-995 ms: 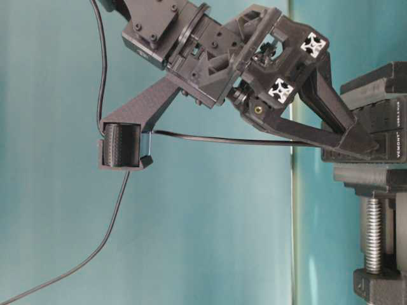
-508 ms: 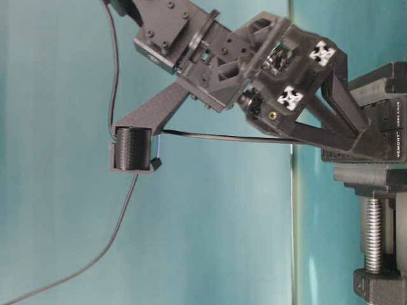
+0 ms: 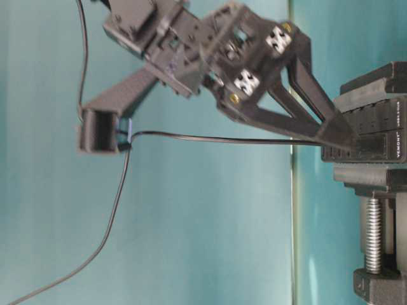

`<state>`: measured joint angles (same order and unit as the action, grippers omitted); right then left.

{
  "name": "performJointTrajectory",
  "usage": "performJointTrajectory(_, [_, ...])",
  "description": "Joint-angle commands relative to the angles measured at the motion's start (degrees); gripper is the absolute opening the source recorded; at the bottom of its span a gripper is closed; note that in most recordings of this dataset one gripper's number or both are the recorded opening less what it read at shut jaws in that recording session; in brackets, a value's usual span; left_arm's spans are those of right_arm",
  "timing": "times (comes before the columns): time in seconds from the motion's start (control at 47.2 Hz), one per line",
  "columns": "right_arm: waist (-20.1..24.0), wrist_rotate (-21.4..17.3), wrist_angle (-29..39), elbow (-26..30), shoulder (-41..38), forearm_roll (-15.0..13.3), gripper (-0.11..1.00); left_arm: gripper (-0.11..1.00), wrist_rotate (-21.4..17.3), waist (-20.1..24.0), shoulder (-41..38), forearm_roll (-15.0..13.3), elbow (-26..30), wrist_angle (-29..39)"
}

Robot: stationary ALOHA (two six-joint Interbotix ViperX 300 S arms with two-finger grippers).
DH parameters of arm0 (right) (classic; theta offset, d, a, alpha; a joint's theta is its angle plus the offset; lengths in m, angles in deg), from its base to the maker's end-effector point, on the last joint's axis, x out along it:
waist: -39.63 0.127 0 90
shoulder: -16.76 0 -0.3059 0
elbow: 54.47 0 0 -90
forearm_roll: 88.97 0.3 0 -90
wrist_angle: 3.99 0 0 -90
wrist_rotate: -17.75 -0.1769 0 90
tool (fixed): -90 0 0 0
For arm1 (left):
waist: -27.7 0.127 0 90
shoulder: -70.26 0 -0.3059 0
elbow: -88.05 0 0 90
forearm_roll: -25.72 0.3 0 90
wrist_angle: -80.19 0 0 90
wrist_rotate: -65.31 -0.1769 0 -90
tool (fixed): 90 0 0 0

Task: Insert the USB into the front port of the fixed hub.
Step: 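Open the right gripper and release the cable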

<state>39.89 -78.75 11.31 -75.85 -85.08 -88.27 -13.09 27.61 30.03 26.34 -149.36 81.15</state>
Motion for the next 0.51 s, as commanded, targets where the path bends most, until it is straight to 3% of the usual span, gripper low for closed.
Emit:
performJointTrajectory(0.0, [0.44,-0.44,-2.64,-1.23,4.13,0.0,0.88,0.0,0.09,0.09,-0.09,0.09,0.53,-0.26])
performJointTrajectory(0.212, [-0.18,-0.44,-6.24,-7.38,9.58,0.0,0.88,0.0,-0.35,0.09,0.26,0.18,0.97,-0.62])
performJointTrajectory(0.487, [0.0,-0.26,-8.96,-11.43,13.36,0.0,0.88,0.0,-0.44,0.09,1.14,0.26,0.79,-0.53])
